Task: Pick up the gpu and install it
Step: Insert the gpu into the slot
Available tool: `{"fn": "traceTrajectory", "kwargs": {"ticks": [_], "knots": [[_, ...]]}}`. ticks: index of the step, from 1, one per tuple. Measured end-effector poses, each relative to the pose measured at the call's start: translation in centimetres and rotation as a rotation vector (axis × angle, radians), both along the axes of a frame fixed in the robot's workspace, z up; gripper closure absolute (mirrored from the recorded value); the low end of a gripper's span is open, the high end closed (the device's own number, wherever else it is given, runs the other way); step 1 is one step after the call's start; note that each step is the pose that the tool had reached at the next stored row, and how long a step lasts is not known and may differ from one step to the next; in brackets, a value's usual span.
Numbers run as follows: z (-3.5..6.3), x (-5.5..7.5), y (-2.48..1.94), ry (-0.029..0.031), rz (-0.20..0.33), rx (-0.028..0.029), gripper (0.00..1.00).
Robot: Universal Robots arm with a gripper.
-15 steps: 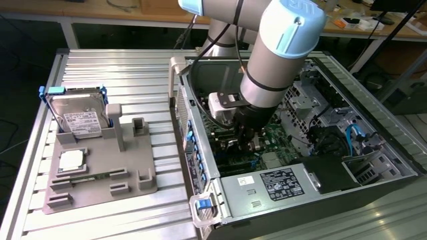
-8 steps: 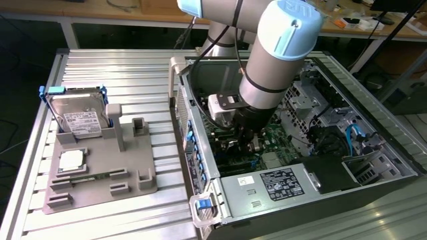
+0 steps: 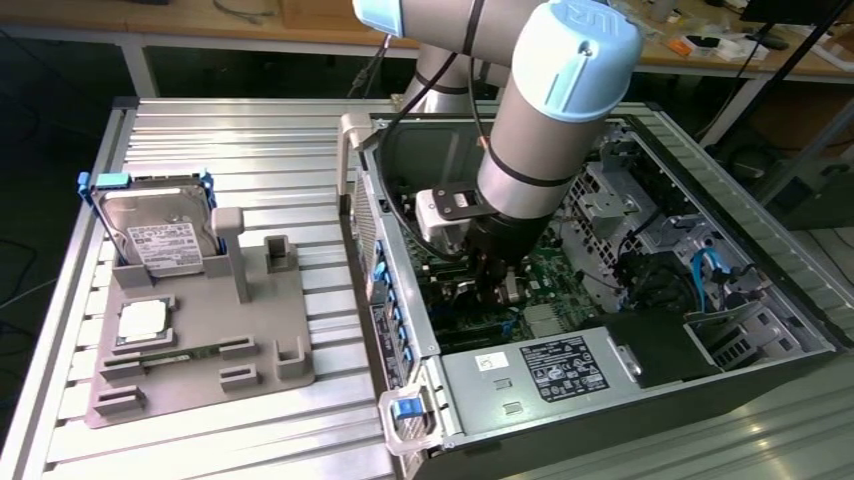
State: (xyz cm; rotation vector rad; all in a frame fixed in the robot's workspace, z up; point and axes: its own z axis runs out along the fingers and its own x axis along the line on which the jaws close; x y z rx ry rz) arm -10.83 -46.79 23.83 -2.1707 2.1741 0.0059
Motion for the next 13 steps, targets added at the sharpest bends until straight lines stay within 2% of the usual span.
{"fn": "traceTrajectory", "kwargs": {"ticks": [9,10,11,12,13], "knots": [[0.0,0.0,0.0,-0.0001,0.0,0.0001,0.73],[-0.04,0.01,0.03,-0.0005,0.0,0.0016,0.73],[-0.23,0.02,0.06,-0.0027,0.0,0.0054,0.73],[-0.09,0.01,0.03,-0.001,0.0,0.0018,0.73],[-0.04,0.0,0.01,-0.0005,0.0,0.001,0.67]]}}
